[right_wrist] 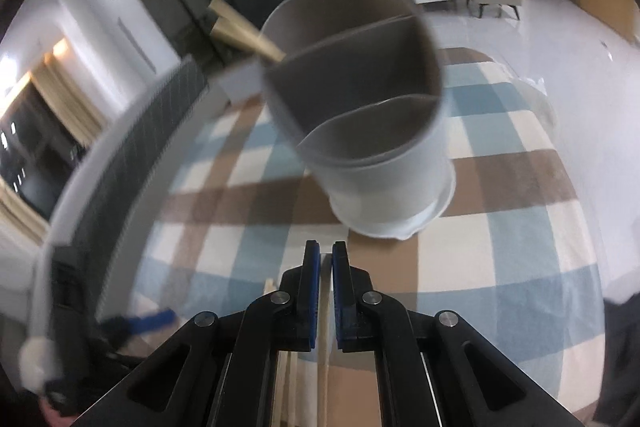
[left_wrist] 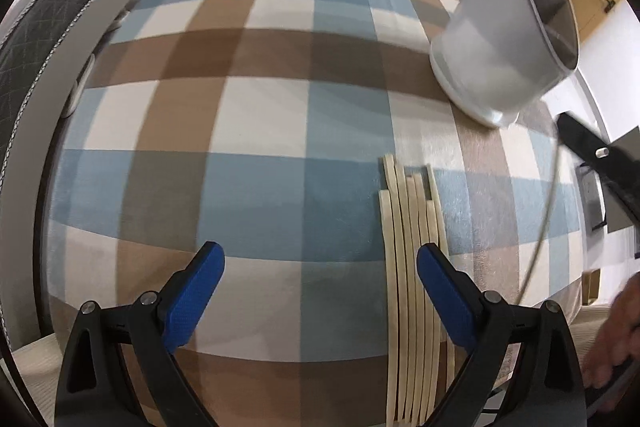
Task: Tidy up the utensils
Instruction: 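Close the left tool on a chopstick from the pile, then lift both held chopsticks and carry them over the utensil holder, then open the right tool over the holder while the left tool releases its chopstick inside, then lower both open tools toward the wooden chopstick pile on the tablecloth, then close the right tool on one chopstick from the pile, then close the left tool on another chopstick from the pile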
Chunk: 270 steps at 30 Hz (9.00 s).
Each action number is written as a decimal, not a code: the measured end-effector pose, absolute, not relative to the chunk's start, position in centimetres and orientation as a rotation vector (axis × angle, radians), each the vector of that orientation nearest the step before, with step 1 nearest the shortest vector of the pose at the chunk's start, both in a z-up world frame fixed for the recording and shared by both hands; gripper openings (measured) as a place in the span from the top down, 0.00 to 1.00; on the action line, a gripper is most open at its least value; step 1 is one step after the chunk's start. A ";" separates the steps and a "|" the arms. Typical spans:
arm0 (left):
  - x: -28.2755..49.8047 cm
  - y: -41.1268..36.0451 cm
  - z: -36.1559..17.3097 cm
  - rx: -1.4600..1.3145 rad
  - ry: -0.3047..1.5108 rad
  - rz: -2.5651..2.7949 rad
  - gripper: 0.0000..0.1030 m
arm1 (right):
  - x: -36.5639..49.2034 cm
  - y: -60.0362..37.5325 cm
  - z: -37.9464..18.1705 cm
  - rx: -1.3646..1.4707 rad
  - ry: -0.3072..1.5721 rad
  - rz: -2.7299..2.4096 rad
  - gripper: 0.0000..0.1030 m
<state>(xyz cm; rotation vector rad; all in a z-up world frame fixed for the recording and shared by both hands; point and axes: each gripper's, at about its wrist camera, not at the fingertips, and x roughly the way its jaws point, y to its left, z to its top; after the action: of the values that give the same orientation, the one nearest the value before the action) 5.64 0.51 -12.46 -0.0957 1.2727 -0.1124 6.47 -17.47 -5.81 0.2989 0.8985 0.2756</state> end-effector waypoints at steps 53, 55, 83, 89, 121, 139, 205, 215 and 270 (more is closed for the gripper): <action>4.0 -0.9 -3.5 -0.152 0.945 -0.147 0.98 | 0.6 -19.2 0.9 0.291 0.574 0.283 0.95; 3.7 -0.5 -3.4 -0.166 0.939 -0.155 0.98 | 0.2 -18.9 1.0 0.287 0.571 0.280 0.95; 2.4 -0.2 -0.7 -0.159 0.934 -0.226 0.98 | -2.5 -16.3 1.5 0.190 0.527 0.256 0.95; 2.9 -1.2 0.9 -0.155 0.940 -0.271 0.98 | -2.1 -17.2 2.2 0.222 0.515 0.245 0.95; 17.3 -1.1 11.1 -0.477 0.742 -0.425 0.99 | 13.1 -16.0 16.9 -0.146 0.251 0.372 0.95; 16.6 1.0 4.8 -0.408 0.906 -0.312 0.99 | 16.7 -13.9 10.1 -0.166 0.343 0.406 0.95; 0.7 2.3 -3.9 -0.099 0.893 -0.009 0.14 | -0.5 -14.9 -2.4 0.159 0.812 0.330 0.15; 2.8 5.4 -7.0 -0.192 1.015 0.063 0.14 | 4.8 -12.5 -8.0 0.135 1.093 0.322 0.45; 4.0 -0.6 -13.5 -0.058 1.299 -0.068 0.14 | 5.3 -20.5 -4.4 0.498 0.908 0.280 0.96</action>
<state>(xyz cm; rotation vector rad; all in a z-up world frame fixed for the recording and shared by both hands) 4.04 -0.64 -13.49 -0.0578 1.2986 -0.0684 5.26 -20.51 -4.43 0.4976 0.9084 0.2798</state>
